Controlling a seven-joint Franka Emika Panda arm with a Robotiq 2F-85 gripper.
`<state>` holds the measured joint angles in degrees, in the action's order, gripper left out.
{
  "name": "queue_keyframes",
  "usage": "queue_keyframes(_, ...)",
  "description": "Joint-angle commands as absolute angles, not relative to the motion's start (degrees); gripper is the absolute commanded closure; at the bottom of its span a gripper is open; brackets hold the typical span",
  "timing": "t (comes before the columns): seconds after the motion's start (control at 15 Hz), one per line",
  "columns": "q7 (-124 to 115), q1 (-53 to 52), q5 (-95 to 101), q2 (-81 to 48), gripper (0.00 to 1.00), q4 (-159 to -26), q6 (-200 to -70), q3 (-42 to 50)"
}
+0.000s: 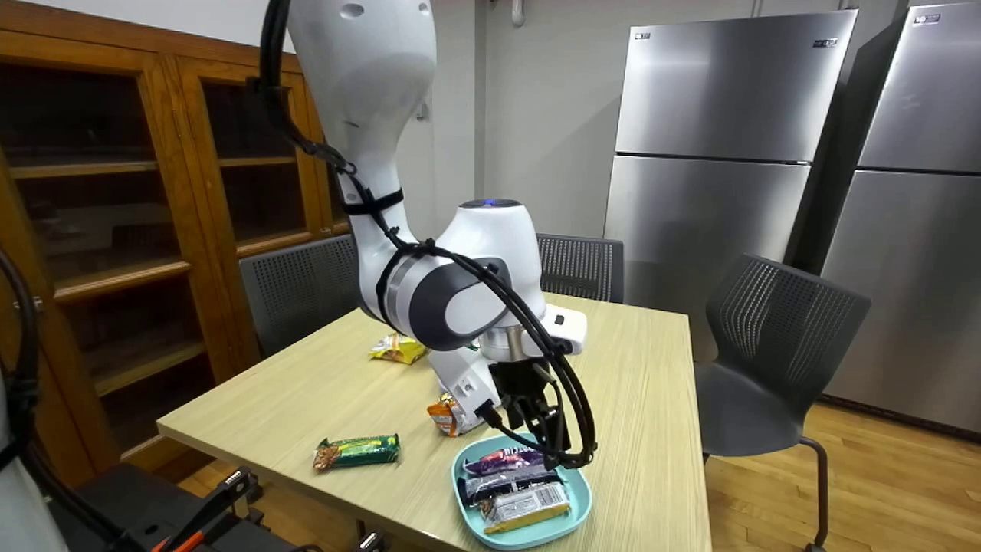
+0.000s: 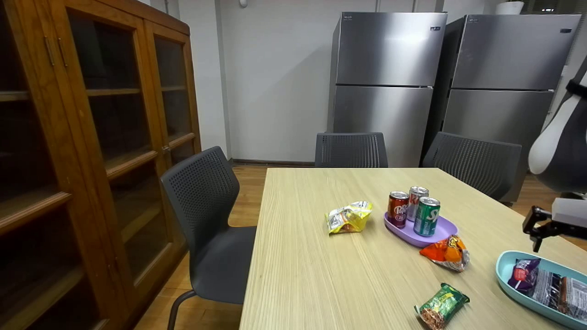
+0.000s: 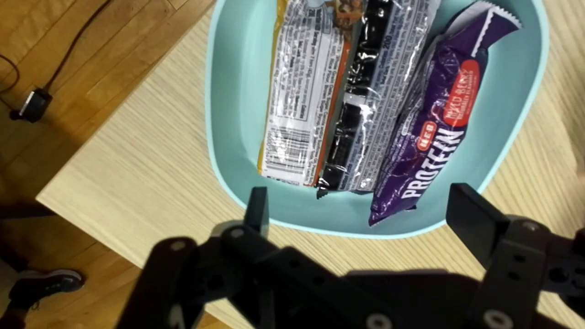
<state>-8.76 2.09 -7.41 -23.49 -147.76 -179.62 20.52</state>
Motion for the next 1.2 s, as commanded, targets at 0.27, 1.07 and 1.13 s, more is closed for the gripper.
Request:
queue_keyframes(0.27,-10.4,-17.5,-6.6,-13.7,0.0,-159.8,-182.1,33.9)
queue_keyframes(1.07,-16.0,-36.1,-18.3,-15.3,0.0,-159.3,-182.4,30.1)
queue_keyframes(1.13,-16.1,-36.9,-19.8,-15.6,0.0,-159.3,-182.3,29.3)
